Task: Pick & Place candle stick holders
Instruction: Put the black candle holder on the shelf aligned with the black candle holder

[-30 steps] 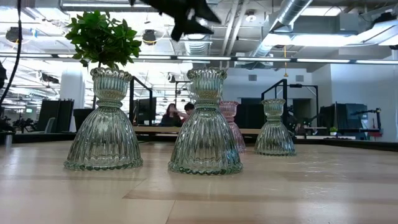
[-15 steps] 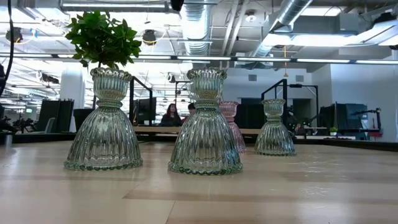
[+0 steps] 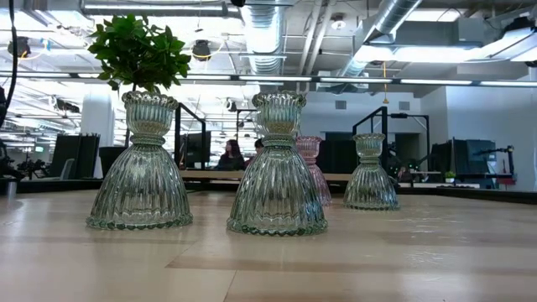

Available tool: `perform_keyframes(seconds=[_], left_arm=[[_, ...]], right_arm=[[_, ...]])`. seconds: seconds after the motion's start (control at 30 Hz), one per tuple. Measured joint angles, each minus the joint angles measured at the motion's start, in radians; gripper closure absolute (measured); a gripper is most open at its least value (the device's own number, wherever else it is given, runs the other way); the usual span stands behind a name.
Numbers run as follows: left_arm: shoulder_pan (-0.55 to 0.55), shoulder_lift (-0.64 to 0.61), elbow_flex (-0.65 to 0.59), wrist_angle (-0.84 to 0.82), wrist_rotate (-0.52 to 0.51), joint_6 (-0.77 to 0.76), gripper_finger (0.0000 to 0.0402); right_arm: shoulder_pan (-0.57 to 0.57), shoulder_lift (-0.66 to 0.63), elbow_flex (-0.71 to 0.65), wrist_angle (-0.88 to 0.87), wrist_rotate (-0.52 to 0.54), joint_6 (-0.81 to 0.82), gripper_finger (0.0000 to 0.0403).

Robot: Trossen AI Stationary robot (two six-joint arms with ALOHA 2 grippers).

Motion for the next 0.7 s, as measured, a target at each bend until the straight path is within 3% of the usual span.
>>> perform_keyframes(seconds=[0.2,0.53,0.6,0.7], left_arm=[[-0.019,0.000,0.000,-0.004,0.000,-0.002,0.0394],[-0.033,0.000,0.000,-0.024,0.000,-0.002,0.0395],[-0.032,0.000,0.000,-0.037,0.000,-0.002,0.0397],[-0.032,0.000,0.000,-0.059,0.000,-0.002,0.0397]], right_arm=[[0.075,0.001,0.077,-0.266,-0.082,0.282,0.0403],[0.096,0.050,0.211,-0.696,-0.407,0.559,0.0403],[0.096,0.060,0.215,-0.708,-0.482,0.589,0.0403],[0.118,0.067,0.212,-0.709,-0.506,0.627,0.0403]])
